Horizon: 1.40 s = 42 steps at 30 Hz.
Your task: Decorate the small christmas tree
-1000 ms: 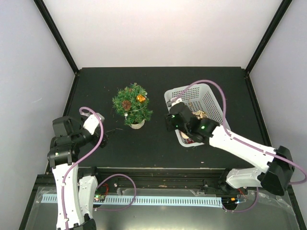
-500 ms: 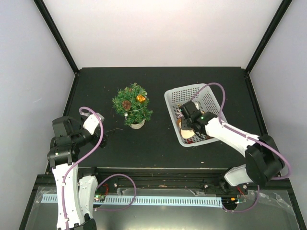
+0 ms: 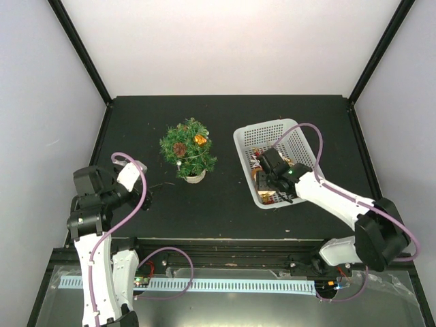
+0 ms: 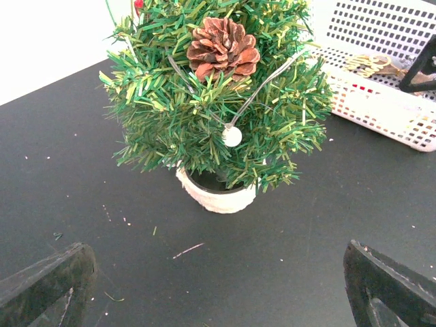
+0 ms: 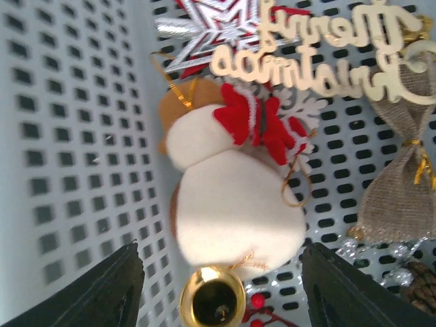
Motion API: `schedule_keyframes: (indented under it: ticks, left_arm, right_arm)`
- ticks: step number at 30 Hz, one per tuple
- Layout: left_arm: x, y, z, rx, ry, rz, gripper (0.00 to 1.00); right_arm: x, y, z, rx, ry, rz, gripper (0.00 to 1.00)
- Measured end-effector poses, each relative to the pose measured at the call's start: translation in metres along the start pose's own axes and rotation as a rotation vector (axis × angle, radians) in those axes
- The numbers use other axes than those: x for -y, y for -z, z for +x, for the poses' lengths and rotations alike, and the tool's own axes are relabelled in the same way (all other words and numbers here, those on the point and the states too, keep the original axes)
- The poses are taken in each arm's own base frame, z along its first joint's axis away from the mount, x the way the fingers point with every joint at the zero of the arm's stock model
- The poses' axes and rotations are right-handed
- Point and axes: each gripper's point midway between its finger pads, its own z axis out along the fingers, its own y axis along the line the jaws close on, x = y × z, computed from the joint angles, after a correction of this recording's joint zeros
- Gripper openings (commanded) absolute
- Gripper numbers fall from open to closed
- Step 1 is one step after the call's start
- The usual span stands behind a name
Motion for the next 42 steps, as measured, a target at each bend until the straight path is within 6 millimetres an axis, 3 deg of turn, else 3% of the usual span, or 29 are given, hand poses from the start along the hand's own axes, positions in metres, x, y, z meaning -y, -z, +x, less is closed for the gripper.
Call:
schedule_keyframes:
  ticks: [4, 11, 15, 18, 22, 25, 29, 33, 35, 38, 42]
  left_arm:
    - [0.0, 0.0, 0.0, 0.0, 0.0, -0.001, 0.99]
    - [0.0, -0.001, 0.0, -0.002, 0.003, 0.001, 0.99]
    - [-0.002, -0.003, 0.002, -0.01, 0.012, 0.006, 0.99]
    - [-0.003, -0.004, 0.003, -0.016, 0.019, 0.01, 0.99]
    - [-0.004, -0.004, 0.004, -0.019, 0.024, 0.005, 0.99]
    - [-0.006, -0.004, 0.004, -0.021, 0.029, -0.001, 0.99]
    - [-0.01, -0.006, 0.007, -0.035, 0.048, -0.001, 0.99]
    - [-0.014, -0.011, 0.012, -0.058, 0.076, 0.004, 0.99]
    - [-0.017, -0.013, 0.015, -0.072, 0.09, 0.005, 0.99]
    - [-0.021, -0.015, 0.018, -0.087, 0.11, 0.006, 0.99]
    - [-0.023, -0.018, 0.022, -0.107, 0.135, 0.013, 0.99]
  right_arm:
    - [-0.016, 0.009, 0.01, -0.014, 0.051, -0.046, 0.57]
    - [-0.039, -0.007, 0.05, -0.143, 0.159, -0.066, 0.49]
    - [-0.057, -0.01, 0.063, -0.196, 0.18, -0.131, 0.49]
    - [-0.083, -0.003, 0.069, -0.219, 0.211, -0.199, 0.52]
    - [-0.128, 0.017, 0.055, -0.19, 0.232, -0.324, 0.67]
    - [-0.141, 0.033, 0.026, -0.116, 0.214, -0.346, 0.75]
    - [-0.128, 0.036, -0.019, -0.024, 0.139, -0.305, 0.78]
    - [-0.092, 0.012, -0.05, -0.003, 0.04, -0.204, 0.78]
    - [-0.078, -0.007, -0.056, -0.024, 0.014, -0.151, 0.79]
    - [-0.069, -0.04, -0.054, -0.079, 0.008, -0.095, 0.95]
    - [-0.063, -0.076, -0.041, -0.155, 0.013, -0.044, 1.0]
